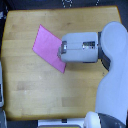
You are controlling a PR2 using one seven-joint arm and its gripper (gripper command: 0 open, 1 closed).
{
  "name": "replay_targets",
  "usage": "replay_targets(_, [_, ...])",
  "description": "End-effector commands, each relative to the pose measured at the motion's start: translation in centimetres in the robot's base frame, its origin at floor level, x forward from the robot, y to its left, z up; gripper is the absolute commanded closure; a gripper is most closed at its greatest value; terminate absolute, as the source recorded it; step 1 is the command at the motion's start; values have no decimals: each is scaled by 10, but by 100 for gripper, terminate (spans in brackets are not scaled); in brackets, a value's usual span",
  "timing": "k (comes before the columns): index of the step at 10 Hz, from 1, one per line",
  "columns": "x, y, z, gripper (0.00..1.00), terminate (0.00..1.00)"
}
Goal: Folding a cloth
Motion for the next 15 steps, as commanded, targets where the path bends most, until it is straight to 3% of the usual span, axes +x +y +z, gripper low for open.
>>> replay_targets(1, [-8, -8, -2, 100, 0])
replay_targets(9, [-25, -18, 19, 100, 0])
replay_targets(15, [-19, 4, 55, 100, 0])
